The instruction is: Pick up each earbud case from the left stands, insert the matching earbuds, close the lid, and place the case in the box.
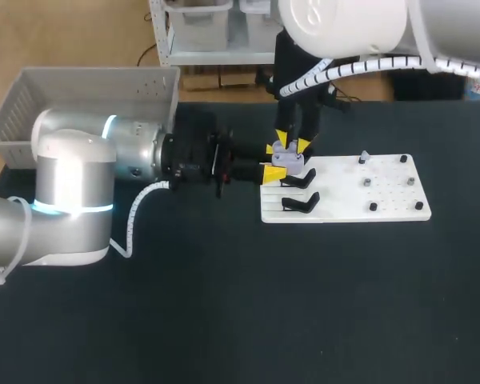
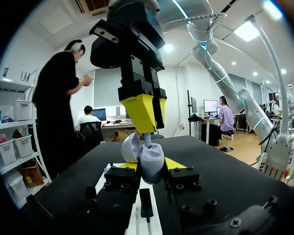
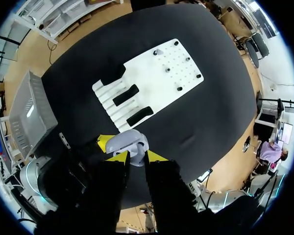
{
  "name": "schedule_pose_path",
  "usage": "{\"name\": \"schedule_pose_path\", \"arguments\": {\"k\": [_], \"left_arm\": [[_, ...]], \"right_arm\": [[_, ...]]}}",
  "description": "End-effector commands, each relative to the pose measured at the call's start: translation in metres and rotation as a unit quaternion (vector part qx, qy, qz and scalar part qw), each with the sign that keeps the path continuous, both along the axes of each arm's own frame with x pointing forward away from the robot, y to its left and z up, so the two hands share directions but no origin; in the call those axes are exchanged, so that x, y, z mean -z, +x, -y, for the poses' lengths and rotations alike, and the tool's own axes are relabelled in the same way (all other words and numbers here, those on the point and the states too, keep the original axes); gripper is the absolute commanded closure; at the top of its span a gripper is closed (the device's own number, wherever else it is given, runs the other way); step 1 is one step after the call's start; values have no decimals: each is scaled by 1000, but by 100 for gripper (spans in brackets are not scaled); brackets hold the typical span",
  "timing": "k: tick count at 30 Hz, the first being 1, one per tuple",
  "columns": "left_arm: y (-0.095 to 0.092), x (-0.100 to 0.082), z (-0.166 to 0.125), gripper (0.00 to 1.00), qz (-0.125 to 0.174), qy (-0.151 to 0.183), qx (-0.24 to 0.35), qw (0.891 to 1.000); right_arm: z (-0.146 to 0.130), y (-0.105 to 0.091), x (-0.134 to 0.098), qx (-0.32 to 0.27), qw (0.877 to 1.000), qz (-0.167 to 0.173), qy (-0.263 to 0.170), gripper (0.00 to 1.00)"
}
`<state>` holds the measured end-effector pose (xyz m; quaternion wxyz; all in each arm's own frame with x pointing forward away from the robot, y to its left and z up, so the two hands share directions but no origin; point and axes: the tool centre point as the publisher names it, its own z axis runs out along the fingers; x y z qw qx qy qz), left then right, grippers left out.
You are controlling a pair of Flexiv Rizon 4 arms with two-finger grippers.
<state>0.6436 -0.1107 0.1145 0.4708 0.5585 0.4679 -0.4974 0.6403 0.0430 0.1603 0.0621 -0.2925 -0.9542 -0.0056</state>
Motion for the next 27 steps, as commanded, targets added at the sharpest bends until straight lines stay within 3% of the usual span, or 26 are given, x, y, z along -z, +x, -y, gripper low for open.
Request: {"name": "schedule_pose_path", "arguments": {"k": [1,18,19,21,22,27], "left_arm": [[-1,1,0,100,1,-1,-1,1000],[-1,1,0,100,1,-1,-1,1000],[-1,1,0,100,1,-1,-1,1000],[-1,1,0,100,1,-1,-1,1000],[-1,1,0,100,1,-1,-1,1000],[-1,1,0,100,1,-1,-1,1000]], "right_arm": [[1,1,2,1,1000,2,-1,100],[1,-1,10,-8,1000,5,-5,100],[1,-1,10,-8,1000,5,-5,91],[1,-3,10,-10,1000,6,-3,58],[1,-4,10,-11,1000,6,-2,52],[0,-18,4,-32,999,16,14,60]]}}
